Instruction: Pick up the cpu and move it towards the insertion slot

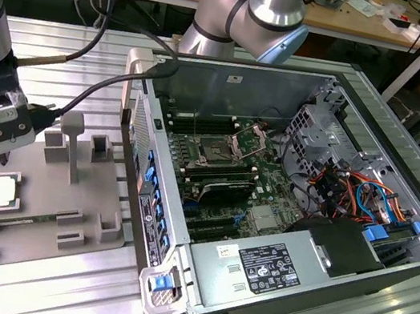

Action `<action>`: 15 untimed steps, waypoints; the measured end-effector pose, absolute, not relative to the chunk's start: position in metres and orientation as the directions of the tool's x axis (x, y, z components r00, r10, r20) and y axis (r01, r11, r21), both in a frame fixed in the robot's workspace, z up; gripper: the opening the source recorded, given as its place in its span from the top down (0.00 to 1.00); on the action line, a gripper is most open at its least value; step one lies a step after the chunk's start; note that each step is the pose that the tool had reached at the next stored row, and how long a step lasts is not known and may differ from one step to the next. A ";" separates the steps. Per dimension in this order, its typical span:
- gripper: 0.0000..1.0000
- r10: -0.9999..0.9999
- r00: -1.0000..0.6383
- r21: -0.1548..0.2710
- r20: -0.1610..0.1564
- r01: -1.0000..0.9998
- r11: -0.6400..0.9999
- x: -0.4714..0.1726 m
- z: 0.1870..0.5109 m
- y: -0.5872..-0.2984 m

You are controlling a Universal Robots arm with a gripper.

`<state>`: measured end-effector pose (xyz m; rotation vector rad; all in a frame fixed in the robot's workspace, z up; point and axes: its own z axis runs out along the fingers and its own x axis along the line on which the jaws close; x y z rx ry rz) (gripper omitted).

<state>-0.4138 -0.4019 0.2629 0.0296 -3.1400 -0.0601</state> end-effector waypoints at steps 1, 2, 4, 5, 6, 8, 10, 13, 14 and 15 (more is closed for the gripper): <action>0.89 -0.019 -1.000 0.038 0.001 -0.019 0.999 -0.414 0.263 -0.402; 0.89 -0.019 -1.000 0.038 0.000 -0.019 0.999 -0.414 0.262 -0.403; 0.89 -0.019 -1.000 0.038 0.000 -0.019 0.999 -0.414 0.262 -0.403; 0.89 -0.019 -1.000 0.038 0.000 -0.019 0.999 -0.414 0.262 -0.403; 0.89 -0.019 -1.000 0.038 0.000 -0.019 0.999 -0.414 0.262 -0.404; 0.89 -0.019 -1.000 0.038 0.000 -0.019 0.999 -0.415 0.261 -0.404; 0.89 -0.019 -1.000 0.038 0.000 -0.019 0.999 -0.415 0.261 -0.404; 0.89 -0.019 -1.000 0.038 0.001 -0.019 0.999 -0.415 0.260 -0.404; 0.89 -0.019 -1.000 0.038 0.001 -0.019 0.999 -0.415 0.260 -0.404; 0.89 -0.019 -1.000 0.038 0.001 -0.019 0.999 -0.415 0.260 -0.404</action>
